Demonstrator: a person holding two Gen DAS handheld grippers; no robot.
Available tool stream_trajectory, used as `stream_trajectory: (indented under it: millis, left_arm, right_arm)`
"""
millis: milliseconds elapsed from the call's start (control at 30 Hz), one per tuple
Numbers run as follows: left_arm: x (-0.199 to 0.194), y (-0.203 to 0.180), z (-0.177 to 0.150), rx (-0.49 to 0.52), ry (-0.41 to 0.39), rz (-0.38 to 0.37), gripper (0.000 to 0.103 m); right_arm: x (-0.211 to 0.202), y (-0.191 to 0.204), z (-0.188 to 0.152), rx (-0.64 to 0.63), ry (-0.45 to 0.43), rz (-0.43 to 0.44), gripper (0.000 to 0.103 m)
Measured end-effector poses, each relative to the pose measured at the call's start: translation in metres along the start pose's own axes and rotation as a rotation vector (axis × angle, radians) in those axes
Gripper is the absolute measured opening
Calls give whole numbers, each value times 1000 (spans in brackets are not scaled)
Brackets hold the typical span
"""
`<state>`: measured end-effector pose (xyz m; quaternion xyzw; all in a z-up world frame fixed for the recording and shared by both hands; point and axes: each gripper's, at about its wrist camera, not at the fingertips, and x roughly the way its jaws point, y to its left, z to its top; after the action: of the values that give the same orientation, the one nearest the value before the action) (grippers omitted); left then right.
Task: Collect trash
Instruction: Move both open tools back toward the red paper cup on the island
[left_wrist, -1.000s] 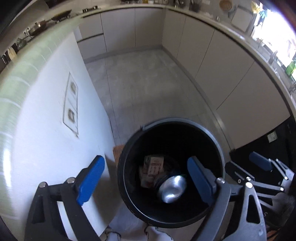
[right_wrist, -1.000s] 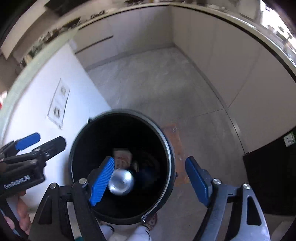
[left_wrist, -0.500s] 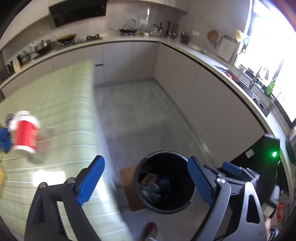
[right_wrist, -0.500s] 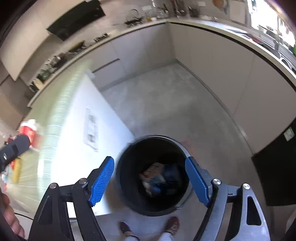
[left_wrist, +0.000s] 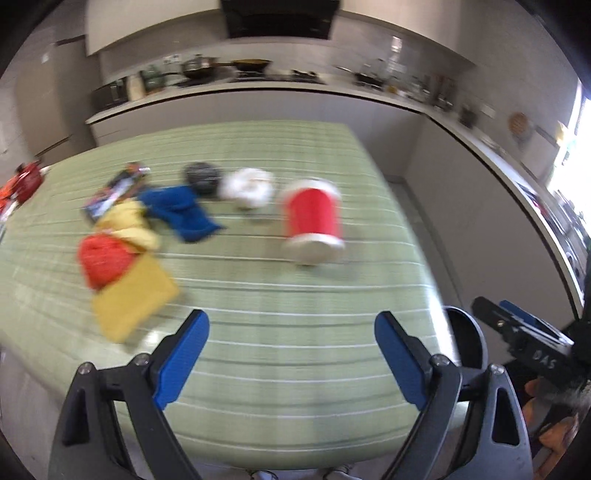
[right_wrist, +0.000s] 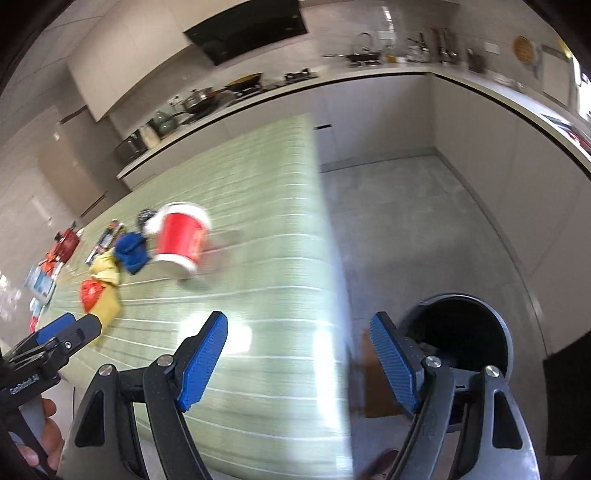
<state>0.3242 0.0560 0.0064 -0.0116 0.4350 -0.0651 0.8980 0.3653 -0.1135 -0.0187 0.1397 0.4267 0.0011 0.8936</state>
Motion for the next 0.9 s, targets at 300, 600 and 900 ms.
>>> stream_trajectory:
  millis: [300,600,900]
  left_arm:
    - [24,113,-5,-52,20,42,92]
    - [43,166,-6,-96,44,50,92]
    - [79,169,-24,-178,187,-18,92]
  right_arm:
    - [38,97,-15,-26,26,22,81]
    - [51,130,-20,-60,53,22,81]
    - [60,124,-14,-73,76,27,81]
